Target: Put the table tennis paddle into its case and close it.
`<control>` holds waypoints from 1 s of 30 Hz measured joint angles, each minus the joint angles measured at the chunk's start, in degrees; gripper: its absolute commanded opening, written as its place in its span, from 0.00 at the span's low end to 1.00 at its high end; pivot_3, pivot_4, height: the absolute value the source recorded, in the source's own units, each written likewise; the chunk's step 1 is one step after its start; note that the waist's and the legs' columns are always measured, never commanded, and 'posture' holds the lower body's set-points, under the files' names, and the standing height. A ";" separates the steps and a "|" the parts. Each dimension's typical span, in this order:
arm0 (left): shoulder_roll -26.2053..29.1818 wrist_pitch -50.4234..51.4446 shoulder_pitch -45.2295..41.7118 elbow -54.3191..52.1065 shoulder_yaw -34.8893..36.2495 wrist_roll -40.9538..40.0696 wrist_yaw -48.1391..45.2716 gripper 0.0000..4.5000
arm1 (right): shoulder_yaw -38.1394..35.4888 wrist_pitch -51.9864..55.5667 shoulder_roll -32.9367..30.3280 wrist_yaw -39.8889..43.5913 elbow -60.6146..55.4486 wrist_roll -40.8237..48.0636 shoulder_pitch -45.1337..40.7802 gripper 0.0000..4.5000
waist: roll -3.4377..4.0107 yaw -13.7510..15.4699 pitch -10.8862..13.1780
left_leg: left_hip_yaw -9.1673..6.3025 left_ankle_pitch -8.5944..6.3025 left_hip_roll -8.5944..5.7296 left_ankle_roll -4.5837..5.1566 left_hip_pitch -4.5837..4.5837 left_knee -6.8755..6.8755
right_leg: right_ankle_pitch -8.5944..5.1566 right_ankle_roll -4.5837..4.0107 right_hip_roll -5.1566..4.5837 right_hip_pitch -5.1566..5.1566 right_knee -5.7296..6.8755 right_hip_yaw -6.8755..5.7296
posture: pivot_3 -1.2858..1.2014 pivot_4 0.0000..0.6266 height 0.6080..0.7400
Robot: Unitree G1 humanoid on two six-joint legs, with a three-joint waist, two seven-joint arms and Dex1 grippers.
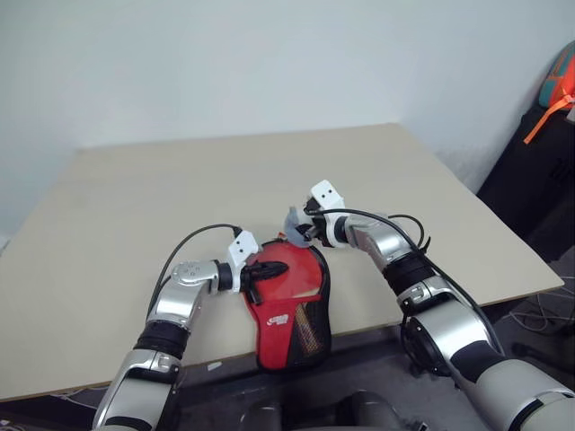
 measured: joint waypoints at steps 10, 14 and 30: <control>-0.06 0.33 -0.41 0.26 -0.35 0.00 -0.55 0.00 | 0.02 -3.39 -5.09 0.77 3.04 -3.08 -0.02 0.13 | 0.05 0.11 0.01 | -0.01 0.02 -0.04 0.03 -0.01 0.00 | 0.00 0.00 -0.03 0.03 -0.02 0.00 | 0.52 0.00 0.74; -0.07 0.34 -0.52 0.44 -0.39 0.00 -0.61 0.00 | -0.12 -3.49 -8.64 2.25 2.29 -3.14 1.48 0.13 | 0.12 0.11 0.02 | -0.01 0.03 -0.04 0.05 -0.01 0.00 | -0.01 0.01 -0.04 0.03 -0.02 0.00 | 0.52 0.00 0.74; -0.69 0.28 -2.87 2.93 -2.06 0.10 -1.63 0.00 | 2.06 1.93 -24.88 16.77 -23.02 -2.56 12.72 0.13 | 0.31 1.38 0.04 | -0.33 -0.04 -0.13 0.29 -0.01 0.02 | -0.03 0.04 -0.11 0.06 -0.09 0.03 | 0.52 0.00 0.74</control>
